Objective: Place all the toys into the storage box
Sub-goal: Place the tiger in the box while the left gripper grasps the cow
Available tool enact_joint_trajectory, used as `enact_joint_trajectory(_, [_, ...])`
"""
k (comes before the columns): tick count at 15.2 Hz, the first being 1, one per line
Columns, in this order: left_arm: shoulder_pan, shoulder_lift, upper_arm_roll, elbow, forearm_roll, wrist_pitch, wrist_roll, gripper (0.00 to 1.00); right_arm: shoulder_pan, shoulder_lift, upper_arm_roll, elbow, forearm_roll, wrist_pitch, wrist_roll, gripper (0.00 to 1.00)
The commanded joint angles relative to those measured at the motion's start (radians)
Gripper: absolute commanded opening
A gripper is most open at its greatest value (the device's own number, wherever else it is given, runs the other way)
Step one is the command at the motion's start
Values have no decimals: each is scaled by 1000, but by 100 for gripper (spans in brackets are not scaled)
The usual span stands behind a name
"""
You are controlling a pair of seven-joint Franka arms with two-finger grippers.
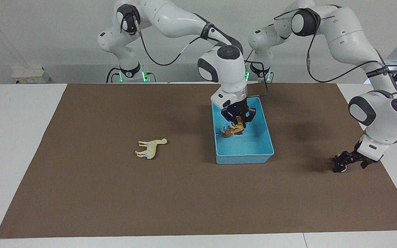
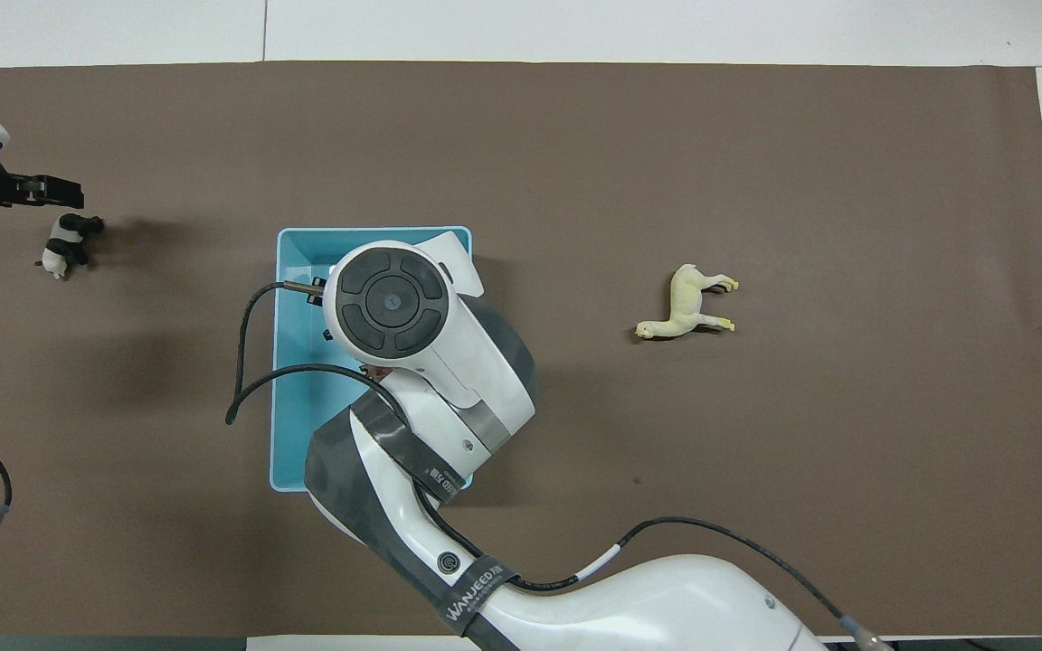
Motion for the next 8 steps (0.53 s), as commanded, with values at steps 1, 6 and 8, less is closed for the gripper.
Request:
enact_joint_trajectory(1, [8, -7, -9, -68, 10, 48, -6, 100, -3, 9, -13, 50, 2, -48, 79, 100])
enact_joint_trajectory(6, [12, -42, -2, -183, 22, 109, 8, 100, -22, -55, -100, 56, 1, -184, 173, 100])
enact_joint_trajectory(8, [11, -53, 6, -219, 30, 140, 5, 80, -50, -109, -189, 56, -1, -289, 104, 100])
